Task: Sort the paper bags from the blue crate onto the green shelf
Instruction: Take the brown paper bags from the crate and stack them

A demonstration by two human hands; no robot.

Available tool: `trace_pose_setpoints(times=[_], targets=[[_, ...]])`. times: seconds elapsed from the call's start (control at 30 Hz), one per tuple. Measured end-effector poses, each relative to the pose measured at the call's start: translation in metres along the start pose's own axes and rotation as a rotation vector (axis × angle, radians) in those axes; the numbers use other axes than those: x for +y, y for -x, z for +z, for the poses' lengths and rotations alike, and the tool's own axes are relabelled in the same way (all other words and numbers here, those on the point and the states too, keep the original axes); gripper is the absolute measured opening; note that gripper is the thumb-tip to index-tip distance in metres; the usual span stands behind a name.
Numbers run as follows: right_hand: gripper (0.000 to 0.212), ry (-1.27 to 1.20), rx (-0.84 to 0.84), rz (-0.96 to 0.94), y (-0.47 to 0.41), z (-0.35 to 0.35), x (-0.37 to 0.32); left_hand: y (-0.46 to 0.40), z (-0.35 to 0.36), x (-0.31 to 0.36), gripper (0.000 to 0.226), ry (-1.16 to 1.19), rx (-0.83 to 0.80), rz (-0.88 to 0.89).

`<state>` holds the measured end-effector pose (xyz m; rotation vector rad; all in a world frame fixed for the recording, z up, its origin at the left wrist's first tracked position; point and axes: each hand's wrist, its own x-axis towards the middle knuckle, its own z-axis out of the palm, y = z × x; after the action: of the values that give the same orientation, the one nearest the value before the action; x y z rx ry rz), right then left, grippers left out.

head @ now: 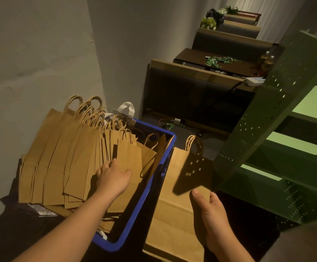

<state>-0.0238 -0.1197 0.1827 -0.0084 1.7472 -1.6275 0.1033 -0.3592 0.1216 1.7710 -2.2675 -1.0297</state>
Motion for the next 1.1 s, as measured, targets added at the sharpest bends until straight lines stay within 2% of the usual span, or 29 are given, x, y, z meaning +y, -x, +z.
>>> trace_pose_setpoints(times=[0.2,0.5,0.63,0.77,0.8,0.93,1.0,1.1], targets=[[0.027,0.006,0.017,0.0,0.0,-0.002,0.002,0.0,0.001,0.004,0.085,-0.123,0.002,0.061],[0.022,0.024,0.005,0.002,-0.001,-0.001,0.001,0.004,0.0,0.008,0.078,-0.108,0.017,0.079],[0.023,0.017,-0.006,0.008,0.001,-0.001,-0.002,0.011,0.005,0.012,0.076,0.054,0.103,0.172],[0.025,0.001,-0.012,0.005,0.003,0.0,-0.003,0.005,0.009,0.009,0.087,0.18,0.083,0.088],[0.026,-0.001,-0.012,0.004,0.004,0.0,-0.003,0.004,0.011,0.006,0.082,0.201,0.052,0.07],[0.024,-0.025,-0.046,0.011,0.007,0.0,-0.005,0.011,0.005,0.004,0.039,0.294,0.013,0.041],[0.027,-0.041,-0.078,-0.002,0.009,-0.001,-0.008,0.016,-0.007,0.006,0.041,0.303,0.031,0.067],[0.033,-0.048,-0.119,-0.045,0.012,0.0,-0.015,0.024,-0.029,0.01,0.055,0.293,0.069,0.113]])
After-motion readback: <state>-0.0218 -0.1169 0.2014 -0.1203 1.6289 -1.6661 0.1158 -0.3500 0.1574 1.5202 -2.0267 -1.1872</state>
